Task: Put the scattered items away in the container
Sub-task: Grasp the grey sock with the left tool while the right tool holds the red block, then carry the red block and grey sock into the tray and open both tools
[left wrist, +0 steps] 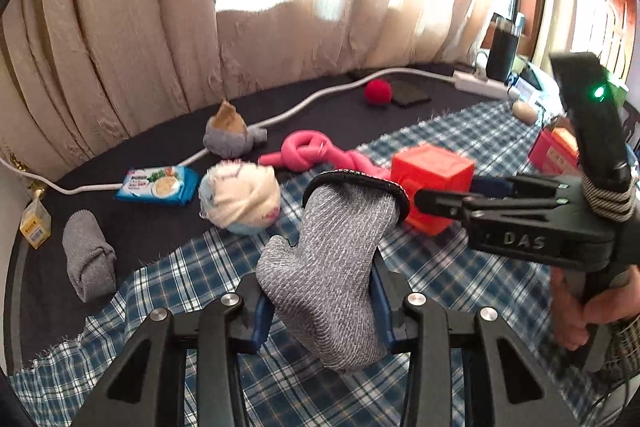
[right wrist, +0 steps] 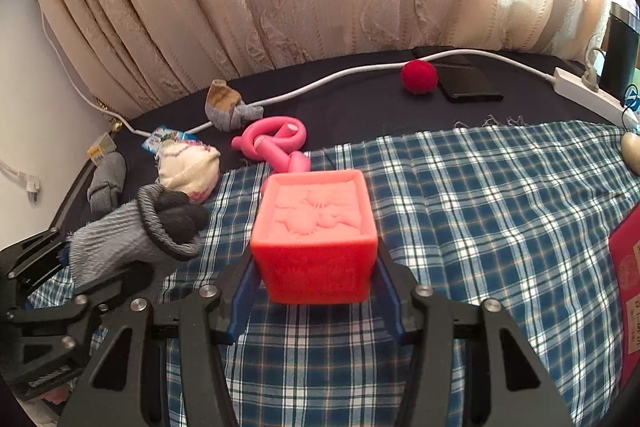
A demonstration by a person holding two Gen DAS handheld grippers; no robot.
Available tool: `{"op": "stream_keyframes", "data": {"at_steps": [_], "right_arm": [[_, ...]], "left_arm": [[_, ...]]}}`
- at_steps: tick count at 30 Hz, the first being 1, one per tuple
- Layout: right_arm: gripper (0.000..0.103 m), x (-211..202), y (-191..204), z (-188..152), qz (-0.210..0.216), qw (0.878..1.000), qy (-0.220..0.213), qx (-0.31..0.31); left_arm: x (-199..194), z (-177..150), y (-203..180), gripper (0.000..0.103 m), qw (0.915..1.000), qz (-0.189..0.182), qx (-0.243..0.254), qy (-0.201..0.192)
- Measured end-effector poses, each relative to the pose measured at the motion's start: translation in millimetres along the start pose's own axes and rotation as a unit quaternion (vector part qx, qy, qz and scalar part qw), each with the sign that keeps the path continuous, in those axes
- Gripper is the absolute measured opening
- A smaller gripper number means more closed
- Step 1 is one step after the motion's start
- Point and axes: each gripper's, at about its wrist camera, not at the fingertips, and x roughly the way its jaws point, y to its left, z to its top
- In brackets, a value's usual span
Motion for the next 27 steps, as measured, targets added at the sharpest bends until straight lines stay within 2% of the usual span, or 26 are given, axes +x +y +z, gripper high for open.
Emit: {"op": "stream_keyframes", "data": {"at_steps": [9, 15, 18, 22, 27], "right_arm": [[0.055, -23.7, -12.9, 12.3, 0.0, 0.999, -0.04, 0.016], [0.055, -83.9, -38.9, 18.0, -0.017, 0.992, -0.117, 0.049], [0.055, -120.5, -64.3, 9.0, -0.054, 0.985, -0.151, 0.067], [0.055, -163.5, -115.3, -13.3, -0.119, 0.973, -0.165, 0.107], [0.055, -214.5, -190.2, -53.3, -0.213, 0.947, -0.169, 0.172]], "left_arm": [[-31.2, 12.3, -17.2, 0.042, 0.9992, -0.015, -0.008, -0.035], [-50.6, 23.2, -41.6, 0.042, 0.9981, -0.032, -0.001, -0.053], [-53.7, 30.0, -59.4, 0.043, 0.9972, -0.047, 0.009, -0.057], [-49.1, 39.1, -87.9, 0.043, 0.9956, -0.068, 0.031, -0.056], [-38.5, 47.7, -123.7, 0.043, 0.9932, -0.092, 0.054, -0.047]]}}
